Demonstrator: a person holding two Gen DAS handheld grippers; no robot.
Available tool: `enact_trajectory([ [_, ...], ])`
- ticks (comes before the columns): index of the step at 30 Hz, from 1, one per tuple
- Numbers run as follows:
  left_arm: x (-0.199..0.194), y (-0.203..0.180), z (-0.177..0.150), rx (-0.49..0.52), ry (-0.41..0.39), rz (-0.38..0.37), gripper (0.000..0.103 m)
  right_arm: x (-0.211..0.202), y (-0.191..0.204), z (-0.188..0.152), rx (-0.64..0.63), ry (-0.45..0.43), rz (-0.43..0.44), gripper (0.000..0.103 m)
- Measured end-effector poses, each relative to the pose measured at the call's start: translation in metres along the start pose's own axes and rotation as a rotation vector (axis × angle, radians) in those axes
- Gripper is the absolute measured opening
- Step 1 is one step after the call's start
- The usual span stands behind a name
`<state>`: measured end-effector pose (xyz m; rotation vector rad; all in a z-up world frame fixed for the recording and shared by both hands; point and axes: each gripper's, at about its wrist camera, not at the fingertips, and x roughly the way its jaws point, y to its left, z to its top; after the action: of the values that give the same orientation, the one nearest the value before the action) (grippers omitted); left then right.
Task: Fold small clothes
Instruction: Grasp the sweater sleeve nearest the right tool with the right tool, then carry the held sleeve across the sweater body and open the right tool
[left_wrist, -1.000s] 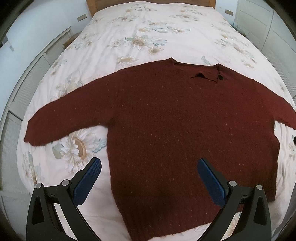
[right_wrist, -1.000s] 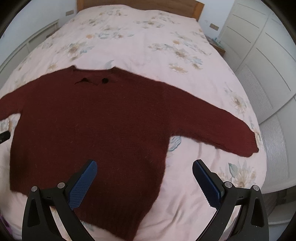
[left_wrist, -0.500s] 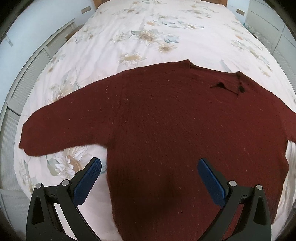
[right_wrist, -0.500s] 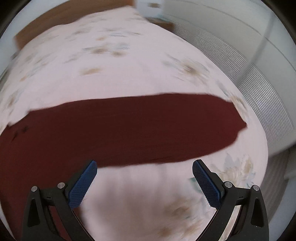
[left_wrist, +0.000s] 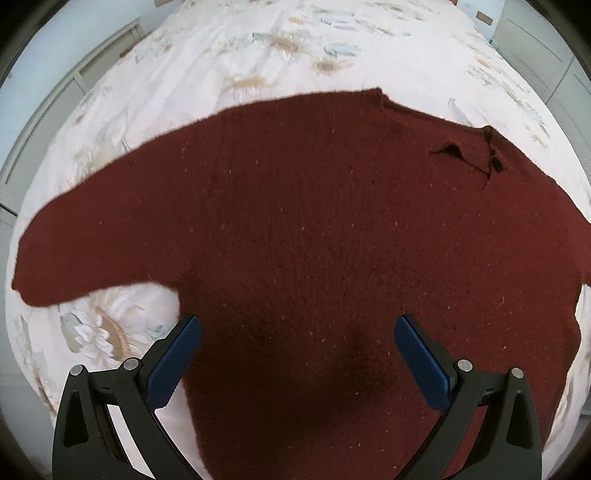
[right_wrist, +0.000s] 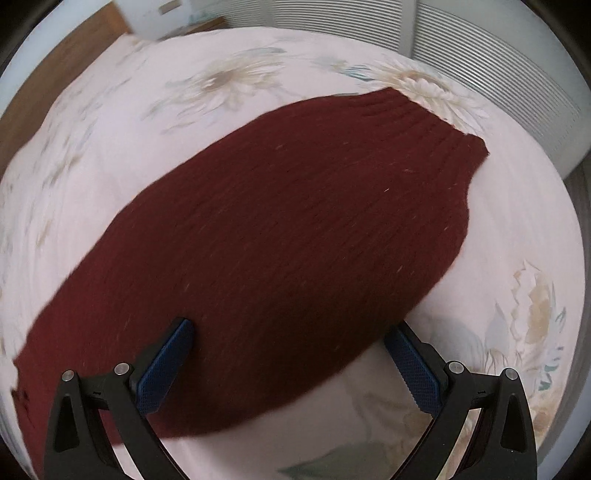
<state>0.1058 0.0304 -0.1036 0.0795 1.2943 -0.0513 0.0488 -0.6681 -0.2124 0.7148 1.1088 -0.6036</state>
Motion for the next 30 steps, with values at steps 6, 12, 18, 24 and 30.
enact_trajectory([
  [6,0.003,0.002,-0.001,0.016,-0.007,0.016,0.102,0.001,0.004,0.006,-0.005,0.047,-0.019,0.081],
  [12,-0.003,0.002,-0.002,0.016,-0.026,-0.006,0.102,-0.016,0.017,0.011,-0.056,0.037,0.009,0.014],
  [18,-0.011,0.003,-0.007,0.027,-0.045,-0.010,0.102,-0.050,0.063,0.009,-0.235,-0.033,-0.049,0.013],
  [24,-0.014,0.012,-0.010,0.016,-0.035,-0.027,0.102,-0.107,0.126,-0.011,-0.394,-0.124,0.035,0.013],
  [30,-0.020,0.015,-0.008,0.001,-0.056,-0.055,0.102,-0.149,0.215,-0.045,-0.543,-0.171,0.173,0.013],
])
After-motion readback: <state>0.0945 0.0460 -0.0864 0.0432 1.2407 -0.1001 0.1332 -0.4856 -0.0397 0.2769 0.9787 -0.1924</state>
